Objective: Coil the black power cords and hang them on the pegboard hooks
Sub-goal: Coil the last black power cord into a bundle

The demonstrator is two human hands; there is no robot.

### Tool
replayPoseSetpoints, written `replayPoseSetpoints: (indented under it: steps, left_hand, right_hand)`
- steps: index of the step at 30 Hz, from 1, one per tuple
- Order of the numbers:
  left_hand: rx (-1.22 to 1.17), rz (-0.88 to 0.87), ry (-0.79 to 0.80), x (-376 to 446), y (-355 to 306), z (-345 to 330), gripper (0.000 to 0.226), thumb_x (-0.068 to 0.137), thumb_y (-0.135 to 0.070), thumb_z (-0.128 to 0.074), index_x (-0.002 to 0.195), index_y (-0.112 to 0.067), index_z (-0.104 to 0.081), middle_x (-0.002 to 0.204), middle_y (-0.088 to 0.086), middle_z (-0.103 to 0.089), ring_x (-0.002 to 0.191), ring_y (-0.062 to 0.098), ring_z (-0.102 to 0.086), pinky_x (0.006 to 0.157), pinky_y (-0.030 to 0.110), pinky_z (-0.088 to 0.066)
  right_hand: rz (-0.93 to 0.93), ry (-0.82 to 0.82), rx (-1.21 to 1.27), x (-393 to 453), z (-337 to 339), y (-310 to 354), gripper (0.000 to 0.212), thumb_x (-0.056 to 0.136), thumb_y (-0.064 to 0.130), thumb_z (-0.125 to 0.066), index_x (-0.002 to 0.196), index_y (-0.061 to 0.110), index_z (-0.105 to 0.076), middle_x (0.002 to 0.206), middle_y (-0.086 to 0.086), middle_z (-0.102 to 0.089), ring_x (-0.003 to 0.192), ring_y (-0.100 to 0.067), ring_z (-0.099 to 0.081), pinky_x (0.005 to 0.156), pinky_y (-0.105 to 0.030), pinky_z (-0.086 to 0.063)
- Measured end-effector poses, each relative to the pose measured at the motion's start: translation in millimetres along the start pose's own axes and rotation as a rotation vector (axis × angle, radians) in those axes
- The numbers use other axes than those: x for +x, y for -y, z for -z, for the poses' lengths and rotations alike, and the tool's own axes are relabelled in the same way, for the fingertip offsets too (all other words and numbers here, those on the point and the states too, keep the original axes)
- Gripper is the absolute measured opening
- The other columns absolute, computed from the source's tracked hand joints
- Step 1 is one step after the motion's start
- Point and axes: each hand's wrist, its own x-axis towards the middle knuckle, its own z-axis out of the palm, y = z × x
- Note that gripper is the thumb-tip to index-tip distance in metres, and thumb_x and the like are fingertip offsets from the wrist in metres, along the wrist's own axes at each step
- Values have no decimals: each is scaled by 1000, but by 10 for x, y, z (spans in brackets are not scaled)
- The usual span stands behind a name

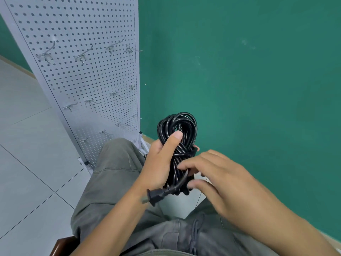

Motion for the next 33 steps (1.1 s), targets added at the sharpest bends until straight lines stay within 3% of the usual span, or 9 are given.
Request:
replayPoseSetpoints:
  steps: [3, 5, 9, 12, 15, 18, 23, 30, 33]
  left_hand:
    - [-39, 50, 23, -25, 25, -26, 46, 97, -50, -62, 94, -6, -76, 96, 26, -74, 83, 35, -69, 77, 54, -55]
    - [-71, 67, 16, -23, 38, -23, 37, 95, -48, -66, 82, -15, -76, 80, 16, -72, 69, 28, -67, 63, 41, -55]
    - [-108, 82, -31, 9, 81, -8, 61, 79, -61, -78, 100, -6, -67, 90, 15, -67, 82, 28, -65, 83, 52, -54]
    - [-89, 59, -58, 15, 121, -14, 74, 73, -70, -78, 106, -4, -66, 100, 15, -69, 91, 29, -65, 99, 57, -50]
    - [-26, 24, 33, 30, 140, -16, 40, 100, -48, -56, 73, -22, -69, 68, -2, -62, 63, 16, -57, 65, 35, -48]
    - [-73, 43, 20, 30, 108, -29, 43, 100, -46, -53, 84, -11, -71, 58, 1, -61, 54, 25, -58, 62, 35, -46]
    - [16, 12, -25, 9, 63, -86, 43, 104, -39, -53, 72, -17, -72, 65, 4, -68, 61, 19, -65, 63, 31, -53]
    - [156, 35, 195, 16, 110, -107, 19, 103, -25, -63, 89, -14, -69, 91, 12, -70, 94, 28, -67, 97, 53, -53]
    - [198, 18, 231, -43, 137, -216, 8, 96, -15, -71, 91, -9, -72, 91, 12, -72, 92, 21, -66, 93, 40, -54]
  right_hand:
    - [97, -102, -344, 15, 100, -20, 12, 96, 29, -52, 93, 24, -63, 85, 9, -53, 78, -16, -49, 59, -28, -42]
    - [122, -172, -415, 18, 154, -21, 20, 94, 34, -51, 86, 22, -65, 94, 4, -53, 85, -19, -48, 65, -24, -28]
    - [177, -204, -20, 4, 110, -44, 31, 103, 39, -50, 91, 18, -70, 110, 4, -62, 106, -18, -56, 97, -32, -43]
    - [74, -295, 360, -29, 27, 62, 12, 99, 28, -61, 99, 20, -71, 94, 12, -68, 87, -5, -63, 85, -22, -50]
    - [-156, -478, 665, -10, -99, 178, 26, 89, 29, -72, 109, 45, -67, 90, 9, -73, 84, -10, -69, 77, -20, -54]
    - [-248, -681, 840, 61, -197, 254, 31, 85, 33, -74, 107, 53, -68, 80, 3, -74, 67, -11, -66, 67, -20, -54]
    - [-388, -852, 956, 130, -249, 301, 31, 92, 33, -63, 120, 20, -65, 76, -8, -74, 56, -22, -56, 69, -43, -58]
    - [-464, -877, 1348, 234, -182, 256, 17, 93, 24, -53, 99, 12, -64, 68, -1, -56, 58, -14, -38, 62, -27, -38]
    - [-523, -882, 1394, 238, -176, 230, 16, 98, 24, -47, 96, 12, -58, 63, 5, -44, 54, -10, -30, 55, -23, -28]
